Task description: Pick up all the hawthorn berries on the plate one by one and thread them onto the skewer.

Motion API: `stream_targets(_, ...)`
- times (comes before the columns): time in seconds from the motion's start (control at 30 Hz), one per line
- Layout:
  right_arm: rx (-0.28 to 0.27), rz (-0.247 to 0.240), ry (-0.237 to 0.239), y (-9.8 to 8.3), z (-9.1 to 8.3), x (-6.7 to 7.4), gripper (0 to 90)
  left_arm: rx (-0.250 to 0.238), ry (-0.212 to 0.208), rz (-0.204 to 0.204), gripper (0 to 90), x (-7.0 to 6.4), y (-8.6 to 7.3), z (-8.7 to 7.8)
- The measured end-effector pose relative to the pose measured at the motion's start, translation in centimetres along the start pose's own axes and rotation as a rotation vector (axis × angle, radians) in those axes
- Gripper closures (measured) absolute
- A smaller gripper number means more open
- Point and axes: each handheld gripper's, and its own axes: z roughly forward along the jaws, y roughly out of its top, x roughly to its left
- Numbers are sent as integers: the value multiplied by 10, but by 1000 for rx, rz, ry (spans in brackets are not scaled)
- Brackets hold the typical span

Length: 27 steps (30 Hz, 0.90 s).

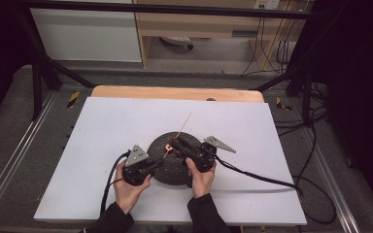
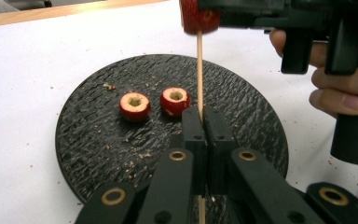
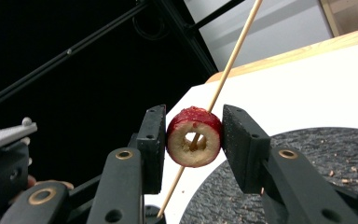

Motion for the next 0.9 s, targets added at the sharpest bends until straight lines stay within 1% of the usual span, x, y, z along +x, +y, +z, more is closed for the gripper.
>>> stream_targets(0.03, 5, 0, -1, 0, -1, 0, 615, 1, -2, -3, 886, 0, 1, 1)
stream_targets(0.13, 22, 3, 4, -2, -1, 1, 616, 2, 0, 6, 886, -1, 3, 3)
stream_targets(0.23, 41, 0, 3, -3, -2, 1, 616, 2, -5, 7, 887, 0, 4, 5)
stream_targets(0.37, 62, 9, 15, -6, -2, 1, 616, 1, -6, 9, 887, 0, 6, 7)
stream_targets(0.5, 80, 6, 8, -9, -2, 0, 615, 9, -9, 13, 886, 0, 5, 9)
stream_targets(0.67, 111, 10, 11, -9, -2, 0, 610, 11, -20, 15, 887, 2, 3, 8)
stream_targets(0.7, 115, 8, 14, -9, -2, 0, 603, 12, -19, 16, 887, 2, 2, 7)
stream_targets(0.77, 121, -6, 6, -7, -3, 0, 545, 17, -21, 17, 887, 4, 0, 5)
stream_targets(0.83, 136, -34, 1, -4, -5, 0, 515, 23, -20, 16, 887, 8, -3, 1)
stream_targets(0.9, 148, -61, -15, 0, -8, 0, 453, 30, -17, 9, 887, 12, -7, -4)
